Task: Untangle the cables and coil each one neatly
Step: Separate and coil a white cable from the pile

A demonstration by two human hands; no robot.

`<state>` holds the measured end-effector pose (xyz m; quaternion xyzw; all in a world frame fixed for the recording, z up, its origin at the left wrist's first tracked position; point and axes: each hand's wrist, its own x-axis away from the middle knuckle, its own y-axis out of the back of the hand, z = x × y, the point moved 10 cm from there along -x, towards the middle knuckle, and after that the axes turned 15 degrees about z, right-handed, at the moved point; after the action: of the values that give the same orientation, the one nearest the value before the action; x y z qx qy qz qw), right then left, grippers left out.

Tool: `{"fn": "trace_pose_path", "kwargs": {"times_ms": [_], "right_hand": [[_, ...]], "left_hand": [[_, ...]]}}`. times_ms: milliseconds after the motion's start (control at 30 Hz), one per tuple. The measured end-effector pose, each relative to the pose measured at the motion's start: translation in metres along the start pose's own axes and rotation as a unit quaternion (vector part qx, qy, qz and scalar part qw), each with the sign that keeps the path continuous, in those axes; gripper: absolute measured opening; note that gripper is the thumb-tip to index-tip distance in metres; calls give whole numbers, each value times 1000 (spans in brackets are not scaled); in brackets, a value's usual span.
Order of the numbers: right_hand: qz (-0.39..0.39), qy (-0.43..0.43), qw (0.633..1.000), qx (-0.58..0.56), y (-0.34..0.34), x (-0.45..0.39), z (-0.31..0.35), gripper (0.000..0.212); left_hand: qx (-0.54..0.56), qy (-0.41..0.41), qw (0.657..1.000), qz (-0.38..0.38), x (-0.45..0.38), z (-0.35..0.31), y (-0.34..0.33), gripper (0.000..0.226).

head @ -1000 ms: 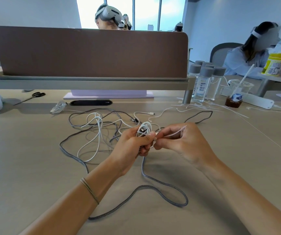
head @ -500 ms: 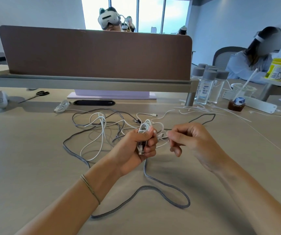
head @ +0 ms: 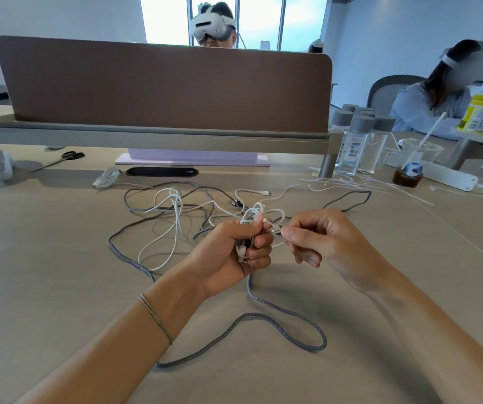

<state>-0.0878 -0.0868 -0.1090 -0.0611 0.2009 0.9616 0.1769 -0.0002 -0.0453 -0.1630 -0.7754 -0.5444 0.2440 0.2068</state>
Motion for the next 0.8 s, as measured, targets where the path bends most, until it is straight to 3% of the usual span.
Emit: {"fn": "trace_pose_path", "kwargs": {"times_ms": [800], "right_hand": [[28,-9,1000,0,-6,-1,0,35]], "left_hand": [[-4,18,999,-27,3,1,-1,20]]}}
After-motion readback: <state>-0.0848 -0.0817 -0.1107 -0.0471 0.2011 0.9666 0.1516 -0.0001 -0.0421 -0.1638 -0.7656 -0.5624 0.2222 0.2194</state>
